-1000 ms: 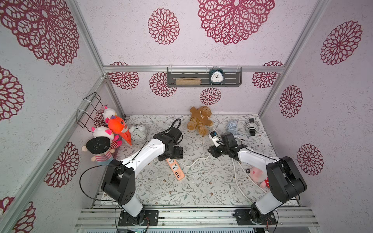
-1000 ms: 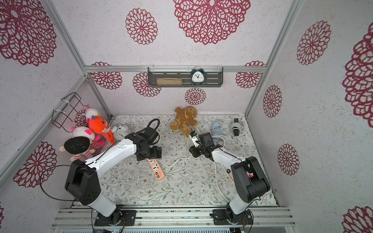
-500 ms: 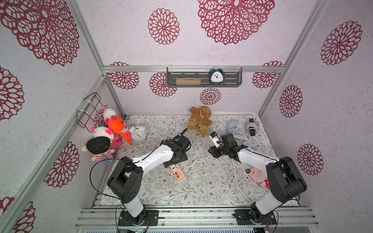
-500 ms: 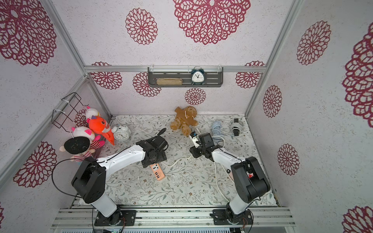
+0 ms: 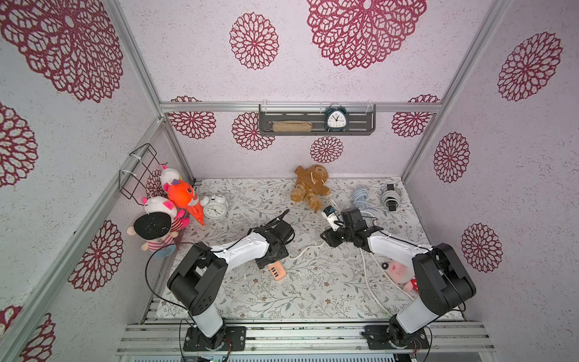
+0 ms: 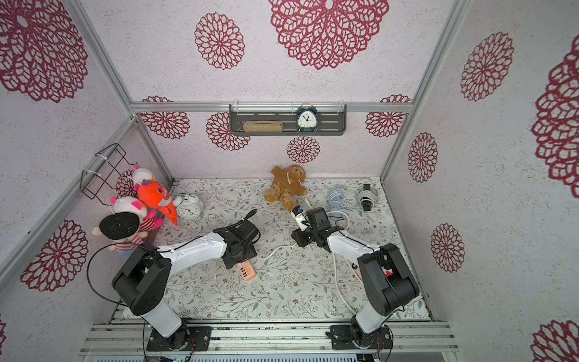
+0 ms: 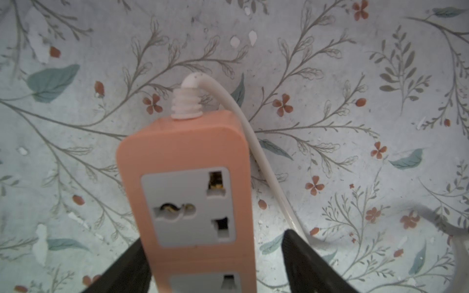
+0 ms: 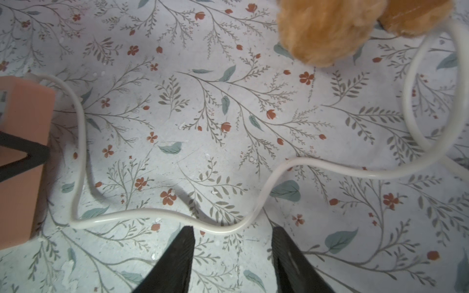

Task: Unwrap the cord wrapped around the power strip
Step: Pick up the power strip from the center of the board.

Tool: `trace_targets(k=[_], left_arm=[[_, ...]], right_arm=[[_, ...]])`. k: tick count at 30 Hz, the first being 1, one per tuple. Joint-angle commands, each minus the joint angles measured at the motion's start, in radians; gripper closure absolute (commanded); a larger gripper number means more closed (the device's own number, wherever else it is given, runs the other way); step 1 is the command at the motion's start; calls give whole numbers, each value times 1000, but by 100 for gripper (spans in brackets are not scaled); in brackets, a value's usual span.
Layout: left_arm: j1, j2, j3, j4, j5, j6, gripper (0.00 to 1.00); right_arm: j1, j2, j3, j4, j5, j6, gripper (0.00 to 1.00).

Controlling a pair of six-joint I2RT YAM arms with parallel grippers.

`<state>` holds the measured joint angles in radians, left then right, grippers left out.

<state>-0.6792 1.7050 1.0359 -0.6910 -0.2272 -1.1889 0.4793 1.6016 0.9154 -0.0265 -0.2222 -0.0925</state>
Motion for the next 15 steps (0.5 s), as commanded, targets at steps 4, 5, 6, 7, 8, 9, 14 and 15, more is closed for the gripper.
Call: trace_targets(k=[4,5,6,7,8,9,14,15], left_arm=[[10,12,-5,29,15,60,41],[17,8,-8,31,25,81,44],[23,7,-10,31,39,105,47],[33,4,-10,31,60,145,50],[42,0,-6,22,73,175,53],[52,-5,1,8,85,212,57],[100,-38,77,-111,183,521,65],[105,-51,97,-133,222,614,68]], right_arm=[[54,8,59,1,-144,-65,40],[65,19,71,3,-157,-68,40],[72,29,83,5,-171,-69,40],[78,40,97,4,-188,-67,38],[80,48,107,5,-205,-60,38],[82,56,117,7,-221,-52,38],[85,76,148,2,-281,-27,37],[87,76,149,5,-301,-21,37]])
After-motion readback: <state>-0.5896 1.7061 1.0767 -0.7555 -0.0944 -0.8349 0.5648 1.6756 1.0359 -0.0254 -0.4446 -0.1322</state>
